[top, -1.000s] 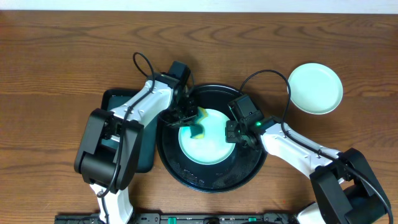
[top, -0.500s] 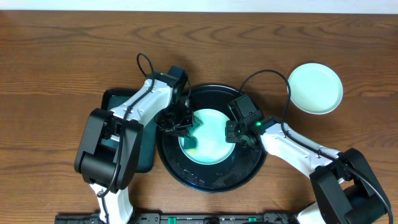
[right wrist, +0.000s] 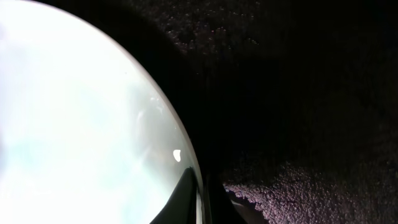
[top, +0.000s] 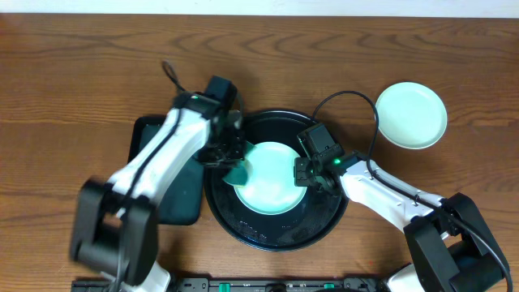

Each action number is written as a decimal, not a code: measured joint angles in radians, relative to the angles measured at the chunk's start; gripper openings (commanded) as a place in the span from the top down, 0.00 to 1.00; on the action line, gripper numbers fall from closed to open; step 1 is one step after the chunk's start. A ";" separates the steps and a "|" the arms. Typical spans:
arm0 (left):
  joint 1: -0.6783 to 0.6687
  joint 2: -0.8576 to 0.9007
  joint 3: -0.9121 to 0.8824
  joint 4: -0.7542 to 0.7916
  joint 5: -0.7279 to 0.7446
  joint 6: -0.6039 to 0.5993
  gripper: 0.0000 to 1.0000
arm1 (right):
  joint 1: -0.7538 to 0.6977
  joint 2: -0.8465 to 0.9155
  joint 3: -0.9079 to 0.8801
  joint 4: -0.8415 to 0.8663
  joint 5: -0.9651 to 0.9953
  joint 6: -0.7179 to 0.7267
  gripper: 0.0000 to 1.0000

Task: Clean dirty plates on tray and stack at the side
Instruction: 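Withdraw the left gripper with sponge to the sponge tray, then lift the green plate by its rim with the right gripper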

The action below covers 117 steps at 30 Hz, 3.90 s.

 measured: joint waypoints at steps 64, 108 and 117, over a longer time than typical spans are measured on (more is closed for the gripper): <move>0.309 0.116 0.000 0.011 -0.355 -0.074 0.22 | 0.546 -0.543 0.137 0.109 1.187 -1.072 0.99; 0.309 0.116 0.000 0.011 -0.356 -0.074 0.21 | 0.697 -0.543 0.137 0.343 1.390 -1.644 0.99; 0.309 0.116 0.000 0.011 -0.356 -0.074 0.21 | 0.698 -0.542 0.137 0.388 1.416 -1.637 0.99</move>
